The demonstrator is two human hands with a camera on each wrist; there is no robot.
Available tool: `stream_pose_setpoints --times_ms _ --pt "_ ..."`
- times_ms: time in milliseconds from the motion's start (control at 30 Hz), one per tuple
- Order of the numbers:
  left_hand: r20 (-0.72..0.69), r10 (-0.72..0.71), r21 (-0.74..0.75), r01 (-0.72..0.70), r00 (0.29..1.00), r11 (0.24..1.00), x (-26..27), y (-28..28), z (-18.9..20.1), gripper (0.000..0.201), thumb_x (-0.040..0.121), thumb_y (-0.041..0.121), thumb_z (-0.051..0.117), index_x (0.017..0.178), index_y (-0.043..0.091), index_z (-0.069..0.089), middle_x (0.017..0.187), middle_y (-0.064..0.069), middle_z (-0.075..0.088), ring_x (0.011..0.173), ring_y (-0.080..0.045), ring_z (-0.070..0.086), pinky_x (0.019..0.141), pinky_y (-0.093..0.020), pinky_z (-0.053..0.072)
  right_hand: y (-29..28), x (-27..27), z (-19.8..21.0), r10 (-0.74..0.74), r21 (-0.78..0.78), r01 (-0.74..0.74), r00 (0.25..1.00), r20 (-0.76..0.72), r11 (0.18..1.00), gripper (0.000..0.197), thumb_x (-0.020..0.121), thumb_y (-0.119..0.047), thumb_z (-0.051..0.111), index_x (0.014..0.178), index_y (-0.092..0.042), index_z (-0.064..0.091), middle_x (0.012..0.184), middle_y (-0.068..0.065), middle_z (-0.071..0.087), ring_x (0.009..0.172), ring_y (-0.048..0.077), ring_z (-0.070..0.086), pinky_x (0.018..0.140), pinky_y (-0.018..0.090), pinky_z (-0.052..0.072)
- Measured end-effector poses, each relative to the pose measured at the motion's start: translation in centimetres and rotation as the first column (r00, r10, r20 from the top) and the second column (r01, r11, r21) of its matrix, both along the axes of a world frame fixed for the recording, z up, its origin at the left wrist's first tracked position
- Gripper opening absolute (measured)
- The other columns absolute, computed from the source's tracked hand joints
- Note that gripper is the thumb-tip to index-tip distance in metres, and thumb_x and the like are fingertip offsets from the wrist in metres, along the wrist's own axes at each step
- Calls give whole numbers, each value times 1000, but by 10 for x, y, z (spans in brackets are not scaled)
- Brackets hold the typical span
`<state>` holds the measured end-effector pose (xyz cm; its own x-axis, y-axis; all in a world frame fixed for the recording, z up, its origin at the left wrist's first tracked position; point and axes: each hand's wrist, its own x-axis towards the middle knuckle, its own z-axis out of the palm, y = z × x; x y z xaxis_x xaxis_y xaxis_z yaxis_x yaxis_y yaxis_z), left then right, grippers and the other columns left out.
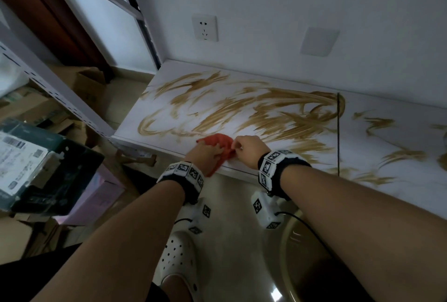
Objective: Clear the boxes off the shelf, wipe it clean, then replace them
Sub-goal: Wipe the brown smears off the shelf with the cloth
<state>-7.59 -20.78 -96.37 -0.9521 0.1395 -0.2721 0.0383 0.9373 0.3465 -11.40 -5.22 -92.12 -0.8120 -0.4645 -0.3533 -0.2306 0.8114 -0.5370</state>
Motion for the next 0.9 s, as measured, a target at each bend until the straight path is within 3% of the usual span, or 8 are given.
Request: stream_pose_setpoints --times_ms 67,200,267,367,433,600,733,900 --pt "0 -19 99 19 1000 995 4 -6 -5 27 93 27 50 117 28 63 115 10 62 99 -8 58 90 -21 46 0 1 0 -9 -13 9 1000 14 1000 26 93 -5 42 106 -11 64 115 9 63 103 25 60 89 31 48" --pt "-41 120 85 -116 992 990 13 -52 -23 30 85 30 58 111 44 63 121 6 65 116 -17 59 102 -43 45 0 0 -3 4 -2 -4 1000 -7 1000 25 92 -7 43 107 -10 64 115 10 64 103 25 59 90 32 48" --pt "-96 213 60 -208 972 976 11 -82 -35 28 86 29 57 104 48 65 115 6 68 112 -19 62 101 -44 46 -1 0 -4 10 5 -10 1000 -2 1000 26 93 -8 43 110 -10 63 117 10 63 105 25 59 92 33 48" --pt "-20 400 -76 -401 916 913 10 -94 -21 28 97 30 42 118 29 60 116 -3 66 102 -23 63 92 -31 50 -4 0 -4 34 27 -34 999 6 999 27 93 -7 43 111 -10 63 118 10 62 106 25 59 91 32 47" --pt "-13 438 -103 -436 899 894 8 -84 -8 32 99 22 38 123 16 59 118 -10 64 105 -27 62 91 -33 48 -4 0 -3 68 44 -69 998 13 997 28 93 -7 42 111 -11 63 119 9 61 107 25 58 92 31 46" --pt "-34 329 -204 -329 944 922 -9 -50 3 36 99 15 37 131 8 52 129 -15 57 117 -30 55 100 -36 42 0 -6 5 115 117 -114 993 1 987 29 93 -8 42 115 -8 61 119 12 61 107 27 57 91 35 48" --pt "-43 164 -207 -169 986 964 -26 -15 3 36 102 23 34 132 11 49 129 -11 56 113 -27 57 91 -34 45 9 -11 12 182 207 -176 983 -11 962 29 93 -9 43 118 -7 58 120 12 59 109 27 56 91 34 46" --pt "49 -3 -12 3 999 1000 -17 10 13 38 101 22 38 136 14 50 133 -10 54 120 -25 52 98 -25 37 9 -17 7 178 250 -174 984 5 953 27 92 -5 41 108 -3 63 108 16 64 90 27 60 76 35 47"
